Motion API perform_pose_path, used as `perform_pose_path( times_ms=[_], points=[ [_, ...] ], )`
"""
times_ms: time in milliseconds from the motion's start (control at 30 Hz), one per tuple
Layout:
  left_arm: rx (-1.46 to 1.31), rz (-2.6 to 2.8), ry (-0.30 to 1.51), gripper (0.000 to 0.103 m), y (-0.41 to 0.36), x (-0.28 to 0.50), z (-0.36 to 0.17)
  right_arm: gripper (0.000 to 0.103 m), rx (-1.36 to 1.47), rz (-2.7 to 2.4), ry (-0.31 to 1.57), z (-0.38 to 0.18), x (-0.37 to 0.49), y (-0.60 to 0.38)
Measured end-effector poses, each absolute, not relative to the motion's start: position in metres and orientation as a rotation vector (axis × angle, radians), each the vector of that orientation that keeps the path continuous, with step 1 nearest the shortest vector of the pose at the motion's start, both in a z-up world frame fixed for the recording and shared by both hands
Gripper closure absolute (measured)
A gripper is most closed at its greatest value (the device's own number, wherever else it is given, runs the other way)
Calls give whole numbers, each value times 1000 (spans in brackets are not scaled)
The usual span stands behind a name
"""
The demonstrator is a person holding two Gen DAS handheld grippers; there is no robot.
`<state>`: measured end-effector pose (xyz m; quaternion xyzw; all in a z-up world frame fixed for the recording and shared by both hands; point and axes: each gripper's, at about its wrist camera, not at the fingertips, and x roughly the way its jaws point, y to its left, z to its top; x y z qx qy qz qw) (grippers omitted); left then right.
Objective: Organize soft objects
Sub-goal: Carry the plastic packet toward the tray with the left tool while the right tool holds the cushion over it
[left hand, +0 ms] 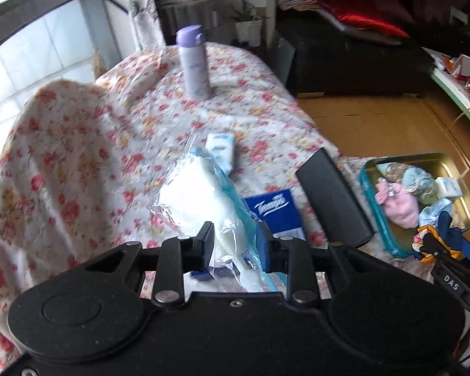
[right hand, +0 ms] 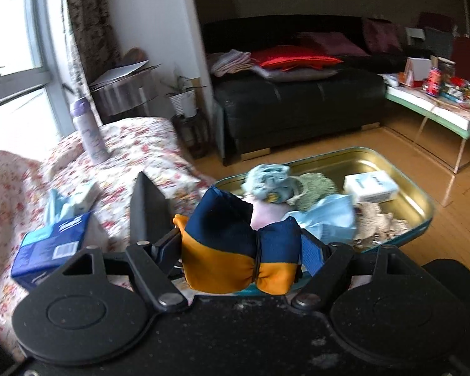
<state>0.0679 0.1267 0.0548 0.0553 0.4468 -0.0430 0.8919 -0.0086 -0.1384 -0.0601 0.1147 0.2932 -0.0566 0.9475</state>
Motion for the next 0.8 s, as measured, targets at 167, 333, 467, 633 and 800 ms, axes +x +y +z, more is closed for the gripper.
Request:
perform_pose_path(
  times_ms=[167,333,467,633,800],
  points=[
    [158,-151,901,75,95,76,61,26,244,-172,588,-60,-1,-155],
    [205,-208,886,75,64,81,61,26,233,-252,556,-56,9,-177],
    [233,-249,885,75,40,84,61,26,210,-357,543,-57,24,-197],
    [284,-296,888,75,8,89,59,26,161,-530,578,-59,47,-223],
    [328,-339,891,75,-24,98,53,26,172,-630,634,-69,66,-244]
  ],
)
